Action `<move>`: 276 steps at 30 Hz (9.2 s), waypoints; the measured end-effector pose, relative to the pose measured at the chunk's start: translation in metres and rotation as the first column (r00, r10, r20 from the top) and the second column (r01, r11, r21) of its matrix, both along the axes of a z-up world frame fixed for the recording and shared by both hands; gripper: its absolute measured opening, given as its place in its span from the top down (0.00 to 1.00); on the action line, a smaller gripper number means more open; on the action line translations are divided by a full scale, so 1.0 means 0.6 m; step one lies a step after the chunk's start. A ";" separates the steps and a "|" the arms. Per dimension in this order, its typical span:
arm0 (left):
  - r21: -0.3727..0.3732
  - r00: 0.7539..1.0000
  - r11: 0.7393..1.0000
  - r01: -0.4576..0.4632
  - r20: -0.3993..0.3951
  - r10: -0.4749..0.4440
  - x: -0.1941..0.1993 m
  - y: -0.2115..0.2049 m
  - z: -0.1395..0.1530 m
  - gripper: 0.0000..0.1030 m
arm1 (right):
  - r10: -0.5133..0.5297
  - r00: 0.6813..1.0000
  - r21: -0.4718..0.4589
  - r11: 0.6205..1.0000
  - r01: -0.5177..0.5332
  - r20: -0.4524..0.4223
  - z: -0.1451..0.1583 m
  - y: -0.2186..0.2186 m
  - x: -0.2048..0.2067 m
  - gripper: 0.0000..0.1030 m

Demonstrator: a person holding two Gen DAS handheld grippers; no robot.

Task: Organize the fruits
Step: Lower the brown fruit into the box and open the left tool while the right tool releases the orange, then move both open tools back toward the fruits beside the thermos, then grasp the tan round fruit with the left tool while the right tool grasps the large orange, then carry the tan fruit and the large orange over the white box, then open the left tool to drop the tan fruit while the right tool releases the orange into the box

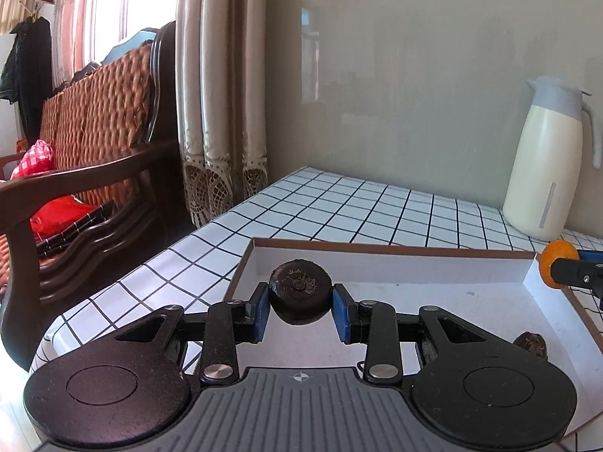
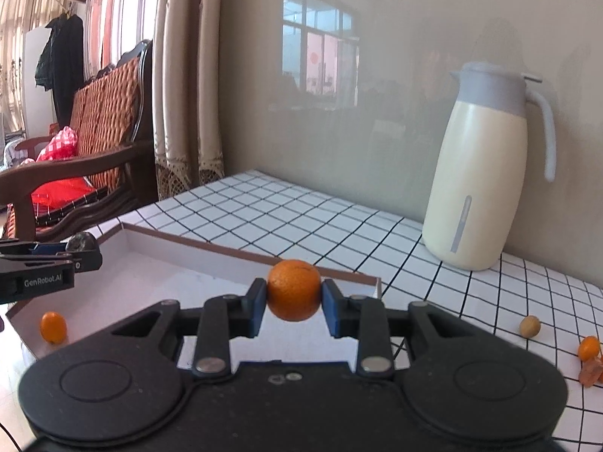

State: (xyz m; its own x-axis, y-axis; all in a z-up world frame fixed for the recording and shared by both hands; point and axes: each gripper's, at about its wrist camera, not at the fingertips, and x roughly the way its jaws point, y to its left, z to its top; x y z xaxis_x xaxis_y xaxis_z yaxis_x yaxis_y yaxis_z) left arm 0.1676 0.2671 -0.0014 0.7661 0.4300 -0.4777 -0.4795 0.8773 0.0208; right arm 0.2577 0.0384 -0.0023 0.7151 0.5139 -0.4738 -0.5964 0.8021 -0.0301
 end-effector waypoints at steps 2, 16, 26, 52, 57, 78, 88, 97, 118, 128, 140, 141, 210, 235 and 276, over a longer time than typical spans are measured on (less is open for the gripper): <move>0.001 1.000 1.000 0.001 -0.005 -0.001 0.004 0.001 -0.002 0.66 | 0.002 1.000 -0.003 1.000 -0.002 -0.015 -0.004 0.003 0.006 0.77; 0.012 0.999 1.000 -0.014 0.049 0.013 0.002 -0.007 0.006 0.00 | -0.042 0.998 -0.042 0.998 0.045 0.051 -0.008 0.008 0.024 0.10; 0.027 0.998 0.999 -0.026 0.060 0.025 -0.008 -0.009 0.007 0.00 | -0.043 0.999 -0.002 0.999 0.043 0.024 -0.004 -0.005 0.025 0.10; 0.338 0.985 0.938 0.074 0.123 -0.122 -0.083 -0.265 0.039 0.00 | -0.184 0.982 0.039 0.982 0.182 0.045 0.027 -0.228 -0.124 0.17; 0.261 0.968 0.945 0.199 0.096 -0.230 -0.059 -0.310 0.048 0.00 | -0.252 0.967 0.055 0.967 0.250 0.030 0.023 -0.299 -0.121 0.28; 0.211 0.898 0.898 0.387 0.135 -0.418 0.042 -0.481 0.023 0.00 | -0.472 0.881 0.048 0.881 0.470 0.045 -0.004 -0.462 -0.055 0.56; 0.184 0.906 0.899 0.397 0.078 -0.416 0.129 -0.510 0.001 0.00 | -0.464 0.886 0.020 0.886 0.464 0.022 -0.028 -0.467 0.011 0.61; 0.141 0.905 0.896 0.420 0.013 -0.426 0.204 -0.526 -0.035 0.08 | -0.486 0.874 -0.037 0.873 0.486 -0.012 -0.061 -0.461 0.085 0.67; 0.037 0.877 0.879 0.476 -0.087 -0.472 0.348 -0.569 -0.080 0.41 | -0.430 0.901 -0.041 0.903 0.428 -0.062 -0.098 -0.476 0.180 0.70; 0.007 0.875 0.879 0.476 -0.109 -0.473 0.377 -0.571 -0.086 0.41 | -0.424 0.902 -0.022 0.906 0.423 -0.078 -0.105 -0.477 0.200 0.68; 0.010 0.865 0.871 0.491 -0.124 -0.486 0.385 -0.578 -0.088 0.73 | -0.417 0.903 -0.002 0.908 0.419 -0.108 -0.105 -0.478 0.209 0.70; 0.009 0.868 0.873 0.487 -0.116 -0.483 0.382 -0.576 -0.087 0.73 | -0.416 0.903 0.001 0.908 0.419 -0.112 -0.104 -0.480 0.207 0.71; 0.147 0.988 0.986 0.085 0.116 -0.102 -0.275 -0.223 0.072 0.73 | 0.022 0.998 0.094 0.995 -0.027 0.054 0.067 -0.199 -0.254 0.71; 0.141 0.984 0.990 0.006 0.173 -0.030 -0.277 -0.142 0.097 0.73 | 0.061 0.992 0.092 0.993 -0.071 0.110 0.090 -0.145 -0.246 0.71; 0.118 0.992 0.993 -0.002 0.128 -0.013 -0.105 -0.060 0.074 0.73 | 0.076 0.991 0.049 0.995 -0.082 0.107 0.080 -0.042 -0.112 0.71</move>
State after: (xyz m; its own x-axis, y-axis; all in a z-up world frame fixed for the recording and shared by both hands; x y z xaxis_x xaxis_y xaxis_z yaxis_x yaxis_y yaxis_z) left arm 0.1044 0.2309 0.0431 0.8203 0.4726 -0.3220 -0.4797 0.8752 0.0625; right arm 0.1904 0.0134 0.0458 0.7155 0.5932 -0.3690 -0.6539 0.7546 -0.0548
